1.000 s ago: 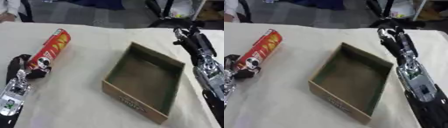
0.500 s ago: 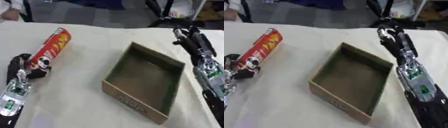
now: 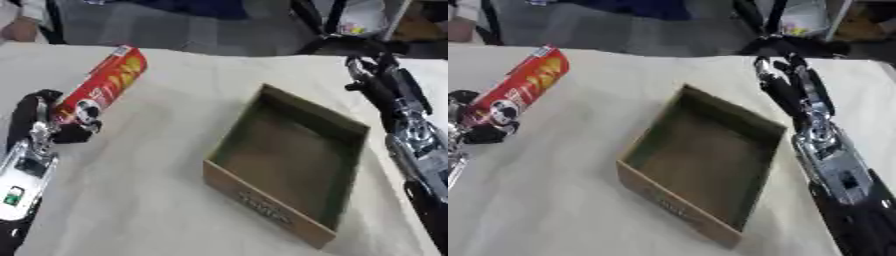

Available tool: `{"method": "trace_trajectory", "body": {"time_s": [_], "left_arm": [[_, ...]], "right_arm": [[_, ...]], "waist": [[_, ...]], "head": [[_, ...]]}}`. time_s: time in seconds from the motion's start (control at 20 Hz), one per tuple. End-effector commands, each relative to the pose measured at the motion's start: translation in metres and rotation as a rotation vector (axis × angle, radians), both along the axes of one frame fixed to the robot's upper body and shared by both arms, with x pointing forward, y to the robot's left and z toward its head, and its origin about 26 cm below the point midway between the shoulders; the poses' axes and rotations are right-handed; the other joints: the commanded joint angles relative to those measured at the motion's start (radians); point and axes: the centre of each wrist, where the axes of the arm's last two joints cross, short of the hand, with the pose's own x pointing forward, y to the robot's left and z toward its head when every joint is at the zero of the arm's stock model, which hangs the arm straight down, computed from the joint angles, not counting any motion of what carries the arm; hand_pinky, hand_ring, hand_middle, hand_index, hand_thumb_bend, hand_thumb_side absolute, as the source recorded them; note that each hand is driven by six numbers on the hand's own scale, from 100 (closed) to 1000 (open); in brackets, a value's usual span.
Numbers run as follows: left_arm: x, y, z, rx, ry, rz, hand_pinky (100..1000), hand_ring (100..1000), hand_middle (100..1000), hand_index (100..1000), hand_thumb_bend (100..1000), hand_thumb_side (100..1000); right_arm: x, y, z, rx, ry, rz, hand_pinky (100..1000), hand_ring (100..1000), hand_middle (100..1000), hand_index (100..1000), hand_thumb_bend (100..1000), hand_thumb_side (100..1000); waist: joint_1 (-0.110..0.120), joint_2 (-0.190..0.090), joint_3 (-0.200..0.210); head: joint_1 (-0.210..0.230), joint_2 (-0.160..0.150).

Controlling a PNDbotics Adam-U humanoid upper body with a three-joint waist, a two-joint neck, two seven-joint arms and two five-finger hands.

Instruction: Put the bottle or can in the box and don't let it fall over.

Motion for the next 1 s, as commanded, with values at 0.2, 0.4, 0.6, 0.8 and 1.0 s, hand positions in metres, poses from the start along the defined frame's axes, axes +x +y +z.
{"method": "trace_trajectory", "body": {"time_s": [0.2,0.4,0.6,0.8,1.0], "left_arm": [[-0.003,-0.009,0.042,0.058,-0.085,-0.074,399,722,729,735,301,100],[-0.01,-0.024,0.066,0.072,-0.129,-0.154,394,721,729,731,293,100],[-0.021,-0.045,0.087,0.078,-0.165,-0.249,392,720,728,729,285,100],[-0.032,-0.068,0.103,0.076,-0.181,-0.35,389,719,728,727,273,100],[-0.04,-0.09,0.113,0.08,-0.183,-0.441,391,720,728,729,269,100]], "right_arm": [[-0.001,-0.003,0.01,-0.017,-0.035,-0.006,693,987,1000,1000,100,574],[-0.002,-0.004,0.009,-0.019,-0.034,-0.009,694,987,1000,1000,100,573],[-0.002,-0.005,0.008,-0.022,-0.034,-0.014,694,987,1000,1000,100,573],[-0.003,-0.007,0.007,-0.024,-0.032,-0.017,694,986,1000,1000,100,572],[-0.003,-0.008,0.006,-0.028,-0.027,-0.022,694,987,1000,1000,100,573]], "waist": [[0.016,-0.026,0.0],[0.021,-0.029,-0.001],[0.025,-0.032,-0.002],[0.029,-0.035,-0.003],[0.034,-0.039,-0.002]], "head": [[-0.008,0.007],[-0.016,0.012],[-0.023,0.016],[-0.033,0.02],[-0.047,0.026]]}}
